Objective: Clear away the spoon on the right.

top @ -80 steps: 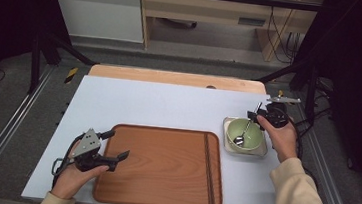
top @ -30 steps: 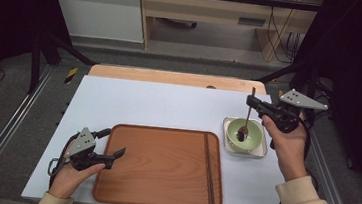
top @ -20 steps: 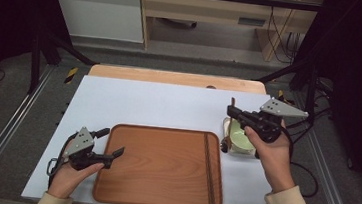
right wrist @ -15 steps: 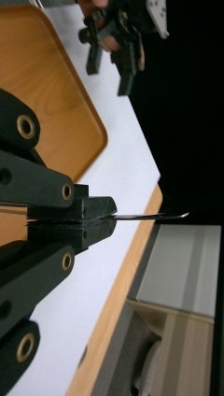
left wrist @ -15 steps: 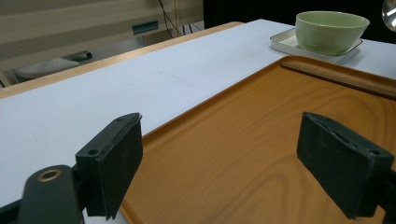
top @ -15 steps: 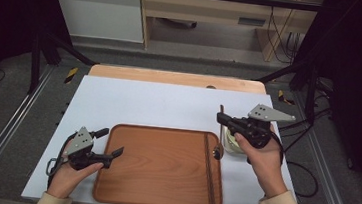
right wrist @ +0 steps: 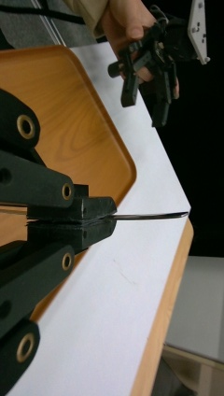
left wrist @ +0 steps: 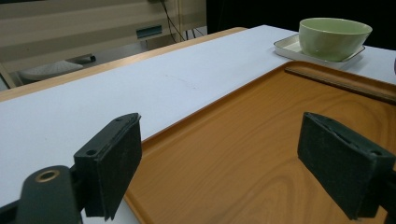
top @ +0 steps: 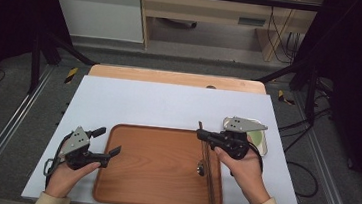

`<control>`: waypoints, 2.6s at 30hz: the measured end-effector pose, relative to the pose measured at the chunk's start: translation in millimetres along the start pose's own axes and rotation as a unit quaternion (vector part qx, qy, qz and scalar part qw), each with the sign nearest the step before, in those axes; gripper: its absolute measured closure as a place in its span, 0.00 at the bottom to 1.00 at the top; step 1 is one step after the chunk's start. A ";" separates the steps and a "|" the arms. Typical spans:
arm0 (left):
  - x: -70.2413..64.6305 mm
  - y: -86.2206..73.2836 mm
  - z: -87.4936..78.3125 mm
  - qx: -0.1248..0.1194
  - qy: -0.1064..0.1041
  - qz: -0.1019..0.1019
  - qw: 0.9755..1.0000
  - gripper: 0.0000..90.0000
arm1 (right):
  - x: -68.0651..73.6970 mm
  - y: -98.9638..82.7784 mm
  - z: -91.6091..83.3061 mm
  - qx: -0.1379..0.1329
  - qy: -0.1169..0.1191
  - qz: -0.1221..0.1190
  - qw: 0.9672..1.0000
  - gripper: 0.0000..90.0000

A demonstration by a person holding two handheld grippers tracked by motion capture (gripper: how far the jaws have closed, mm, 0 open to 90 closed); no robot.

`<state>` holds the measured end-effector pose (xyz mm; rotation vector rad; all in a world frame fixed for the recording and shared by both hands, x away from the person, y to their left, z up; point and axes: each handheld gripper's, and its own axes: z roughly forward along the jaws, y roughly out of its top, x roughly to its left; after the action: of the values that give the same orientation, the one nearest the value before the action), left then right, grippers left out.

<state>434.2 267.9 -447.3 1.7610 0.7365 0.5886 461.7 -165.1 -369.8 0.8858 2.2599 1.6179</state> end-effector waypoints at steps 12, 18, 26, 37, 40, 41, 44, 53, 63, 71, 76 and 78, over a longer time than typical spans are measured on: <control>-0.2 0.3 0.1 0.001 0.000 0.002 1.000 0.15 | 3.5 -26.6 9.9 0.050 0.041 0.038 0.997 1.00; -0.9 0.7 0.1 0.000 -0.001 0.003 1.000 0.15 | -0.5 -38.6 17.2 0.073 0.048 0.059 0.994 0.98; -0.9 0.2 0.7 0.001 -0.002 0.004 1.000 0.15 | -5.4 -52.0 31.8 0.106 0.018 0.072 0.992 0.92; 0.2 1.1 -1.0 0.004 0.001 0.009 1.000 0.15 | -11.7 -59.6 48.3 0.137 -0.035 0.072 0.987 0.87; 0.3 1.0 -1.0 0.005 0.001 0.009 1.000 0.15 | -12.3 -60.5 49.0 0.143 -0.049 0.074 0.986 0.86; 0.4 0.9 -0.9 0.003 0.001 0.009 1.000 0.15 | -12.2 -60.7 49.0 0.145 -0.055 0.072 0.985 0.85; 0.5 0.9 -1.0 0.003 0.001 0.008 1.000 0.15 | -12.2 -61.2 48.9 0.152 -0.065 0.070 0.984 0.81; 0.6 1.0 -1.3 0.002 0.002 0.008 1.000 0.15 | -14.8 -67.9 46.8 0.168 -0.095 0.084 0.978 0.63; 0.3 1.8 -1.7 0.002 0.002 0.011 1.000 0.15 | -9.8 -66.5 49.3 0.167 -0.122 0.064 0.976 0.42; 0.2 1.5 -1.5 0.001 0.002 0.011 1.000 0.15 | -9.9 -61.8 42.6 0.150 -0.125 0.042 0.980 0.37; 0.1 1.5 -1.4 0.002 0.001 0.010 1.000 0.14 | -9.4 -56.5 37.7 0.139 -0.120 0.031 0.983 0.32; 0.1 1.5 -1.3 0.002 0.001 0.010 1.000 0.14 | -9.3 -53.7 35.1 0.135 -0.123 0.033 0.983 0.29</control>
<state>433.6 268.6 -445.5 1.7730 0.7227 0.6017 468.5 -154.5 -433.3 1.1656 2.3246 1.1626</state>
